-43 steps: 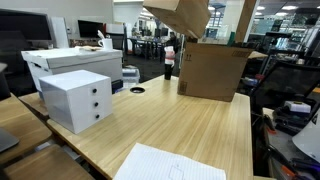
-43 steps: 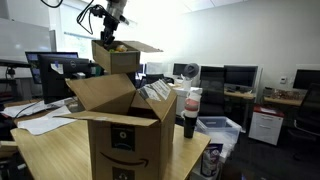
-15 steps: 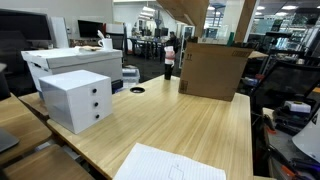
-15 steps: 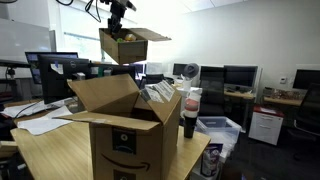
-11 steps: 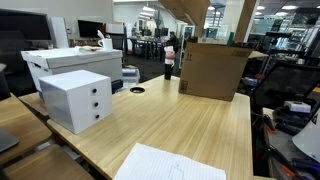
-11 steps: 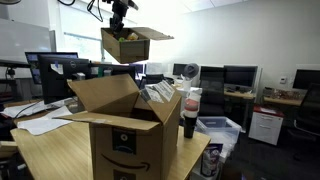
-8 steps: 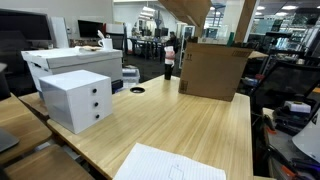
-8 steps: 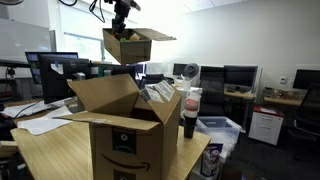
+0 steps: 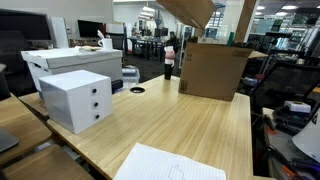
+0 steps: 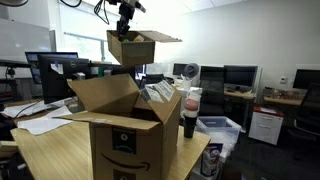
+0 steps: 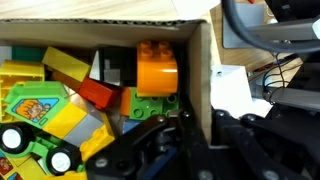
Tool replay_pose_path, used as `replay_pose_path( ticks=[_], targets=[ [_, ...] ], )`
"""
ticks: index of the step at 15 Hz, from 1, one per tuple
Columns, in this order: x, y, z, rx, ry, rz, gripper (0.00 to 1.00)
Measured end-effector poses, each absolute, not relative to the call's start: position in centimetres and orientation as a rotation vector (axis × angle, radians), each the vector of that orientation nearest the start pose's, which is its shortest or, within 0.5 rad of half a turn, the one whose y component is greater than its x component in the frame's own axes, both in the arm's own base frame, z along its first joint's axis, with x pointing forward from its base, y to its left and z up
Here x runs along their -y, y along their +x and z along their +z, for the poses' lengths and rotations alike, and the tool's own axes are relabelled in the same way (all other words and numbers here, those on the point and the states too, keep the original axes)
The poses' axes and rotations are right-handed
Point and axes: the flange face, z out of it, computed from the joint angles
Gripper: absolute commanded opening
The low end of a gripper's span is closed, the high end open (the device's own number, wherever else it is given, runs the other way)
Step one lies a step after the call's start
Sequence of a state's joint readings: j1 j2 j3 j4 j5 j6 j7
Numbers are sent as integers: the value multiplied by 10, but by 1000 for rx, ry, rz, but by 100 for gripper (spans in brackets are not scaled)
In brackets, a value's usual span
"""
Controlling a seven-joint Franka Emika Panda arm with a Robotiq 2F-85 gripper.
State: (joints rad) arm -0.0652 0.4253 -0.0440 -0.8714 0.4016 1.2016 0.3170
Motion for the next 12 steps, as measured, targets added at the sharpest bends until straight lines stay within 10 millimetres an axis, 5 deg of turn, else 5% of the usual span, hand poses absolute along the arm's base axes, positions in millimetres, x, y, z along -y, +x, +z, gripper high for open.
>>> replay_pose_path(
  ticks=[12],
  targets=[
    [48,618,612,-545,-2704,392,3]
  ],
)
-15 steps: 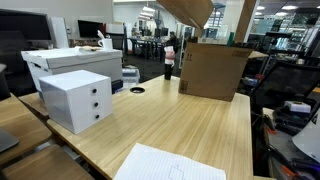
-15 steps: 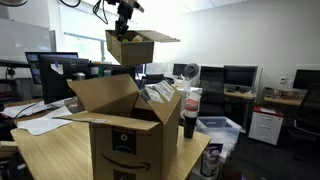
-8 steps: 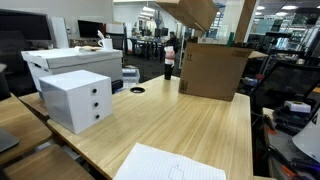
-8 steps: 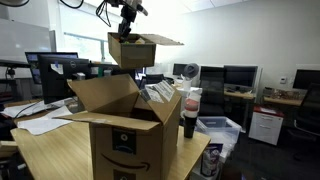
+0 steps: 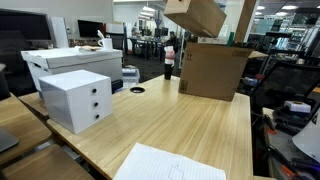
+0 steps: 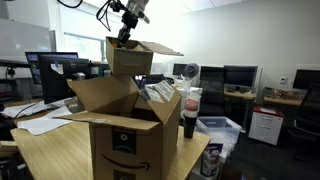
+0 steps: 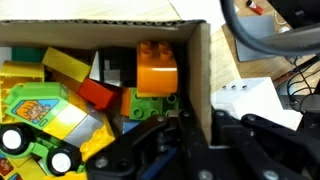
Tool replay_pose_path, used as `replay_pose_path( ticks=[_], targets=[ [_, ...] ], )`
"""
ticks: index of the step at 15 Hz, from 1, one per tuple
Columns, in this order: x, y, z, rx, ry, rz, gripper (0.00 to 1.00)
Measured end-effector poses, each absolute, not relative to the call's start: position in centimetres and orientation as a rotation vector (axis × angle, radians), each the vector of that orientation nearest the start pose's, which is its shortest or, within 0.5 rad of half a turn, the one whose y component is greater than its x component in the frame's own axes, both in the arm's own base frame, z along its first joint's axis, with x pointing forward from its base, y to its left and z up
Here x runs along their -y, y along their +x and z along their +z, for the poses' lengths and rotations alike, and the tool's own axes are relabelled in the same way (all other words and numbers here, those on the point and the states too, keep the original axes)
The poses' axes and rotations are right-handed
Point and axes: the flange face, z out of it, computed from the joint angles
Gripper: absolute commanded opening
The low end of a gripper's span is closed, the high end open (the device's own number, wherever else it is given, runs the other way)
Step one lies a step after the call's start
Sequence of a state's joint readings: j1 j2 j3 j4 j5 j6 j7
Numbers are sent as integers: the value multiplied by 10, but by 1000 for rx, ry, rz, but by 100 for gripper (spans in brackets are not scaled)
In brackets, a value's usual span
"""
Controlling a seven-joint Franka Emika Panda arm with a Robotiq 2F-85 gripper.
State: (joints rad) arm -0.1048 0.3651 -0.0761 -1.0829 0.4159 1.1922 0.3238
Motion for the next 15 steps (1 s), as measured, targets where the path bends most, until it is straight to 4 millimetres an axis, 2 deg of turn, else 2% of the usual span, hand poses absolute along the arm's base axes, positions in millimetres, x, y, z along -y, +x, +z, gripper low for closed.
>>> replay_pose_path(
  ticks=[7,15],
  targets=[
    [52,597,602,-525,-2655,418,3],
    [57,580,587,-307,-2640,306,3]
  ],
)
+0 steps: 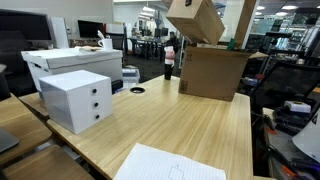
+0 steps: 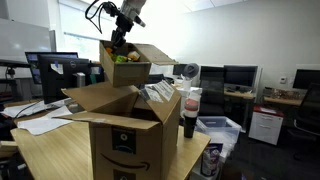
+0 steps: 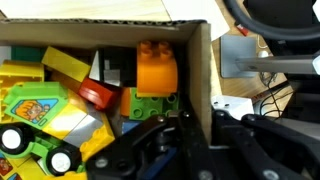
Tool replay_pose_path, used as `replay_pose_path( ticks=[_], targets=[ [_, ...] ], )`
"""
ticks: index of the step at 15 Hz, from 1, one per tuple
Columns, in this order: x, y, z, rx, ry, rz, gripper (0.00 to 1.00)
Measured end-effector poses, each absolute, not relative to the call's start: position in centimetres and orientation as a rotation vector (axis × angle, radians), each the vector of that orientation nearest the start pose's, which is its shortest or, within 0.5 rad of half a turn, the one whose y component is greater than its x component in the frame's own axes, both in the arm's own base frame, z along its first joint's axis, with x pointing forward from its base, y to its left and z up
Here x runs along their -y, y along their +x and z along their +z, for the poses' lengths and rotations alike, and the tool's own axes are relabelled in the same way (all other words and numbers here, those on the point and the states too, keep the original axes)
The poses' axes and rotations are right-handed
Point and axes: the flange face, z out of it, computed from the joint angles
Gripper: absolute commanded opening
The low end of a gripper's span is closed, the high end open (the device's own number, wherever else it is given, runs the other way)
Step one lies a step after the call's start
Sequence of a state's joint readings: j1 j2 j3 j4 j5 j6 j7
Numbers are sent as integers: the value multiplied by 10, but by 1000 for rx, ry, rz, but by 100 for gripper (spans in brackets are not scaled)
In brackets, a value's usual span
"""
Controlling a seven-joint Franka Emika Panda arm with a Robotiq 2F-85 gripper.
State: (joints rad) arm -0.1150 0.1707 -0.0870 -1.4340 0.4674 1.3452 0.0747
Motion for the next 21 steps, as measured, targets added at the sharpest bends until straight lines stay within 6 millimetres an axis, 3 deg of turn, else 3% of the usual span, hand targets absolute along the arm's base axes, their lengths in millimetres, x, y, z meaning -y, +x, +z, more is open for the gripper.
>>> replay_pose_path(
  ticks=[10,21],
  targets=[
    [70,563,569,-169,-2561,280,3],
    [89,557,575,-125,-2480,203,3]
  ],
)
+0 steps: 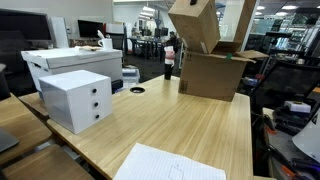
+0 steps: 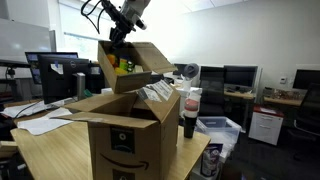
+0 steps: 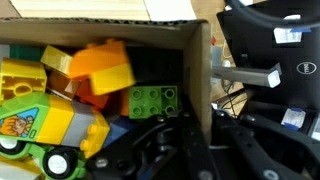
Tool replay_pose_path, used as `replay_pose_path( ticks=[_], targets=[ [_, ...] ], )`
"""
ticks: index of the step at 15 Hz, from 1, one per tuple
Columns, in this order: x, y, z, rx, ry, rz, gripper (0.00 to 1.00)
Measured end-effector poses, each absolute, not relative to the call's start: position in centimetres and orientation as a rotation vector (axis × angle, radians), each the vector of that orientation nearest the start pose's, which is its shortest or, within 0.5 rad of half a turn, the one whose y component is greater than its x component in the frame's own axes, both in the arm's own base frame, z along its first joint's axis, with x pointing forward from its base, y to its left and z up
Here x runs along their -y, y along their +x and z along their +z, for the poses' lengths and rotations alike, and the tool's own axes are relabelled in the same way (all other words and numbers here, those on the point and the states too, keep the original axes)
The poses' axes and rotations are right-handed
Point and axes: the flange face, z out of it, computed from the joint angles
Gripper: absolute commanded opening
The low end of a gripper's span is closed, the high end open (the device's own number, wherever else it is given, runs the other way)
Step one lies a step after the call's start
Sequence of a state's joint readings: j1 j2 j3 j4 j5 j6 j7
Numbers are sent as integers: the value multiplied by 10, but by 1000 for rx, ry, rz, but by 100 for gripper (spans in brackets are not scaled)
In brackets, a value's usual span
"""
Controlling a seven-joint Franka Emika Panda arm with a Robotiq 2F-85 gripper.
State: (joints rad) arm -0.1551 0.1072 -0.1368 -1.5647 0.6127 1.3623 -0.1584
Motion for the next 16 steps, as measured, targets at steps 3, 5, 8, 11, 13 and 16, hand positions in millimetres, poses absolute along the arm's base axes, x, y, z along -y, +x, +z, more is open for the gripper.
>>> replay_pose_path(
  ticks=[3,5,8,11,13,16],
  targets=[
    [99,556,580,-125,-2431,160,3],
    [107,556,583,-127,-2393,126,3],
    [124,553,586,-147,-2354,84,3],
    [133,551,588,-154,-2331,58,3],
    [140,550,590,-155,-2313,34,3],
    [149,548,591,-154,-2298,9,3]
  ],
)
